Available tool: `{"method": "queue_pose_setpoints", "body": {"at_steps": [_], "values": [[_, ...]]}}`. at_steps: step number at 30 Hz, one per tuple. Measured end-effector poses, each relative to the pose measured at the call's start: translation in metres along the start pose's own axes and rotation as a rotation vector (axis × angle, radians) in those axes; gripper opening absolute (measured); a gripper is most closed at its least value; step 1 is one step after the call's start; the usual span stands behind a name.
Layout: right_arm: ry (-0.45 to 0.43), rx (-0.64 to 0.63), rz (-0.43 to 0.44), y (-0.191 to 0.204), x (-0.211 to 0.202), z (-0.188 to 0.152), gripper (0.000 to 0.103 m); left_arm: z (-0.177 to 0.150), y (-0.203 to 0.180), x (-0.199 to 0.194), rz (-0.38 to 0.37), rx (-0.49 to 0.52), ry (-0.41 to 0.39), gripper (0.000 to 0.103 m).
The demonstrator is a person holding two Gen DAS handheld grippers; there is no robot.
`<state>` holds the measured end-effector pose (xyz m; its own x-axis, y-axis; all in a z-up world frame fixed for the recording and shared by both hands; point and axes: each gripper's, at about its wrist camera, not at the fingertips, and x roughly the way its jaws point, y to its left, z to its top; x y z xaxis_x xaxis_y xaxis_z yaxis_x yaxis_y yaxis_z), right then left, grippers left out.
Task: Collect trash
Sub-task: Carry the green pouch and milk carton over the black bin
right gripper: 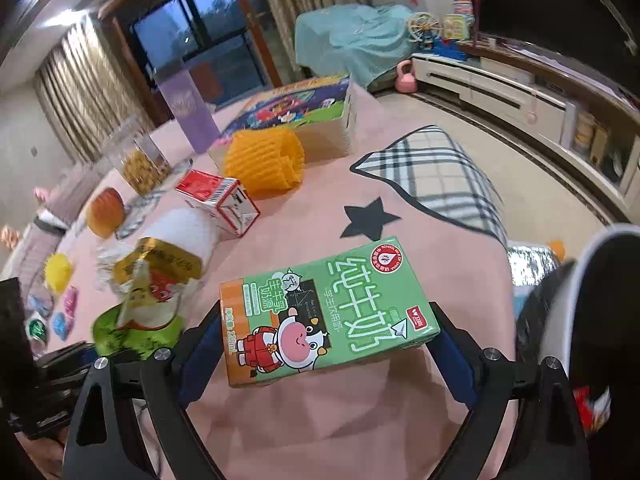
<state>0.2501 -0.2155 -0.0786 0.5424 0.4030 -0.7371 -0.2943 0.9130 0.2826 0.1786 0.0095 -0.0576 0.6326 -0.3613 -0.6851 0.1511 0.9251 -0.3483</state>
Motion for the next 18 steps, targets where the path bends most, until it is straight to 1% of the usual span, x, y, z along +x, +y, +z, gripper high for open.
{"method": "queue_pose_setpoints", "body": {"at_steps": [4,10,14,18], "values": [[-0.039,0.044,0.012,-0.004,-0.030,-0.017,0.094,-0.002,-0.012,-0.004,-0.019,0.010,-0.004,0.026],[-0.074,0.097,0.016,-0.010,-0.063,-0.034,0.094,-0.002,-0.034,-0.004,-0.054,0.041,-0.002,0.025],[-0.087,0.114,-0.002,-0.017,-0.078,-0.046,0.094,-0.002,-0.054,-0.001,-0.083,0.076,0.002,0.025],[-0.104,0.150,-0.028,-0.034,-0.096,-0.057,0.093,-0.005,-0.074,0.003,-0.108,0.105,0.013,0.025]]}}
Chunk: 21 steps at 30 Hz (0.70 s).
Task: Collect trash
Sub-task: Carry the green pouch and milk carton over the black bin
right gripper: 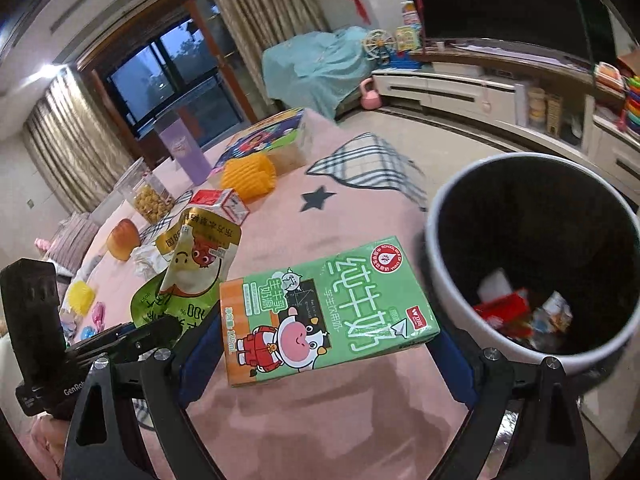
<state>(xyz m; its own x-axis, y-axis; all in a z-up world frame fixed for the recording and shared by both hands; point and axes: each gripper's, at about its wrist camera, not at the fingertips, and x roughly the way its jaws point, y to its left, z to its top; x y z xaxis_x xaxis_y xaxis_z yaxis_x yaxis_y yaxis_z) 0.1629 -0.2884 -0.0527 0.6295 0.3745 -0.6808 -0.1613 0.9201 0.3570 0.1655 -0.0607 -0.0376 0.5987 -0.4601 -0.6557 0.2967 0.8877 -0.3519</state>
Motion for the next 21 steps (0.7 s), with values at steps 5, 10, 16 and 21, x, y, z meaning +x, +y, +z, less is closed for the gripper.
{"method": "queue_pose_setpoints", "body": {"at_steps": [5,10,16,21], "values": [[-0.024,0.021,-0.034,-0.018,-0.020,-0.002,0.093,0.003,-0.028,0.011,-0.028,0.035,0.016,0.025],[-0.042,0.051,-0.070,-0.041,-0.034,-0.001,0.093,0.006,-0.052,0.018,-0.048,0.068,0.020,0.025],[-0.064,0.070,-0.096,-0.060,-0.047,0.002,0.093,0.011,-0.074,0.029,-0.068,0.101,0.032,0.025],[-0.076,0.086,-0.107,-0.076,-0.055,0.003,0.093,0.015,-0.089,0.036,-0.078,0.126,0.038,0.025]]}}
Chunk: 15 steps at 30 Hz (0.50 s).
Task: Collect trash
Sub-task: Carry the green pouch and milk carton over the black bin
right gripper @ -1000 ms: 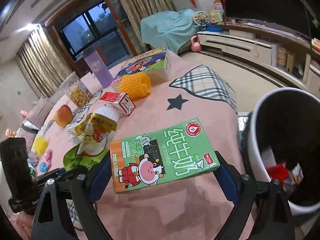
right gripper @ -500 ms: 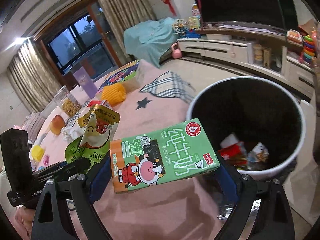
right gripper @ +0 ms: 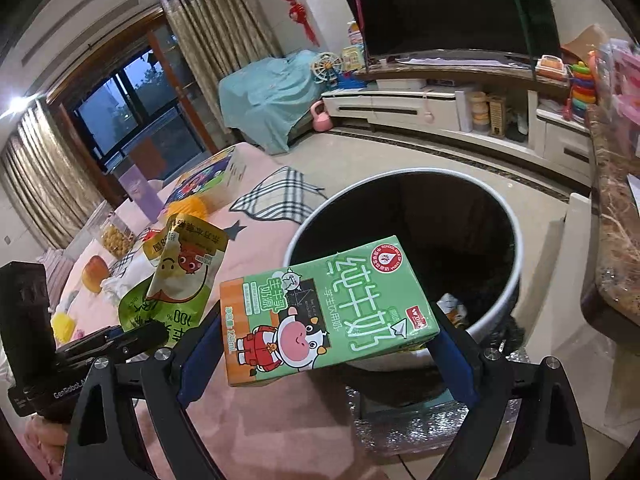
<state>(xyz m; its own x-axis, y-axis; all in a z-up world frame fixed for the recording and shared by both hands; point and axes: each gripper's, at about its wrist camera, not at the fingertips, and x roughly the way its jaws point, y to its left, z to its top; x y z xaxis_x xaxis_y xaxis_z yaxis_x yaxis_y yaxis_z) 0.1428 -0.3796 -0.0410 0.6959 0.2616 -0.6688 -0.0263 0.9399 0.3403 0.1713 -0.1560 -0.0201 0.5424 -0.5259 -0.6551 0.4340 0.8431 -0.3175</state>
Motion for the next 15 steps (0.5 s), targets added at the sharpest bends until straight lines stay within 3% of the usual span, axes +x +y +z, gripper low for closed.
{"method": "queue_pose_setpoints", "body": {"at_steps": [15], "values": [[0.002,0.015,-0.012,-0.039,-0.003,0.009,0.093,0.022,-0.040,0.033,-0.018,0.082,0.030,0.025]]}}
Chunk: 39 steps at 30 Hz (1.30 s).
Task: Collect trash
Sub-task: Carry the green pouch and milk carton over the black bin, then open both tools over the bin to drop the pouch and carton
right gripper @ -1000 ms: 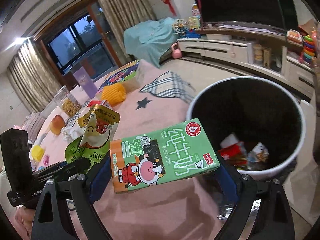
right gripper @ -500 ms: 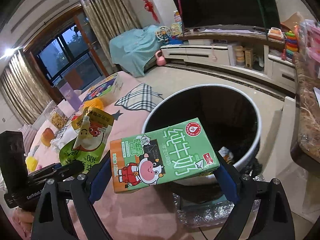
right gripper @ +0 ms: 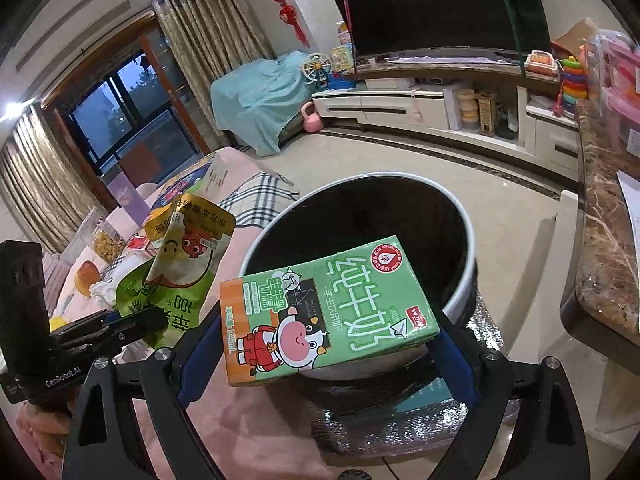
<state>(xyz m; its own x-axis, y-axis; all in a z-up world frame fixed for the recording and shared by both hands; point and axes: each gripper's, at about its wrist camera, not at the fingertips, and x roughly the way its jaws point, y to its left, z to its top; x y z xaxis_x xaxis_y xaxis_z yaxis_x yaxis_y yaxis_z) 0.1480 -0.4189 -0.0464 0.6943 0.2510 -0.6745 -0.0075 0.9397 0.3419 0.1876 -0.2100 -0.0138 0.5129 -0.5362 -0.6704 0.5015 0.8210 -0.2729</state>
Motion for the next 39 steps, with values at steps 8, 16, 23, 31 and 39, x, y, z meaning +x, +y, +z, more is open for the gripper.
{"method": "queue_pose_setpoints", "body": {"at_steps": [8,16,23,31,39], "values": [[0.004,0.000,-0.018,-0.014,0.004,0.009,0.093,0.012,-0.014,0.017,-0.009,0.031,0.012,0.025],[0.021,-0.024,-0.017,-0.020,0.013,0.015,0.093,0.020,-0.020,0.030,-0.009,0.040,0.021,0.026],[0.029,-0.044,-0.022,-0.020,0.015,0.020,0.093,0.028,-0.022,0.037,-0.013,0.039,0.028,0.025],[0.039,-0.074,-0.030,-0.016,0.018,0.025,0.093,0.030,-0.017,0.043,-0.017,0.031,0.041,0.026],[0.048,-0.074,-0.037,-0.018,0.020,0.026,0.093,0.034,-0.022,0.048,-0.010,0.048,0.050,0.026]]}}
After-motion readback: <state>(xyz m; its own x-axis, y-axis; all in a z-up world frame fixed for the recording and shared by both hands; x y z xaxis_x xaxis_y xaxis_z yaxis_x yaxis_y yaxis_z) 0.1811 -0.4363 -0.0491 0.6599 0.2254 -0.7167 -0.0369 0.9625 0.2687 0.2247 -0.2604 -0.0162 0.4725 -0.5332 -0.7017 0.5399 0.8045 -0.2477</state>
